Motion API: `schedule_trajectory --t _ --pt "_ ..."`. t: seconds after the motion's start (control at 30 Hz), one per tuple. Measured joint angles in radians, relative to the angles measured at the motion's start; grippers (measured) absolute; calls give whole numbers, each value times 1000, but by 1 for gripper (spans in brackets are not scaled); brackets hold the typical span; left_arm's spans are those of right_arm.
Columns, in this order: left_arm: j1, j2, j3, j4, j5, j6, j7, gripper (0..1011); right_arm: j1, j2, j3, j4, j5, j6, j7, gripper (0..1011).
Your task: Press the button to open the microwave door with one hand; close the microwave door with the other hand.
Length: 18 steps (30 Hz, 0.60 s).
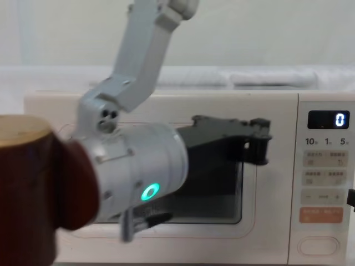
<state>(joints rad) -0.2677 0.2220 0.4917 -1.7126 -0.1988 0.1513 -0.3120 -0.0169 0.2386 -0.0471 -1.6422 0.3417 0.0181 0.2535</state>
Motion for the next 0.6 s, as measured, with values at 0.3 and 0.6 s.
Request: schedule_trajectory --t 0.3,0.6 --pt "164 49 -84 -117 -8 -4 63 0 0 0 0 0 0 0 0 1003" --pt "296 53 -204 -160 -4 -56 150 0 0 0 0 0 0 0 0 1002"
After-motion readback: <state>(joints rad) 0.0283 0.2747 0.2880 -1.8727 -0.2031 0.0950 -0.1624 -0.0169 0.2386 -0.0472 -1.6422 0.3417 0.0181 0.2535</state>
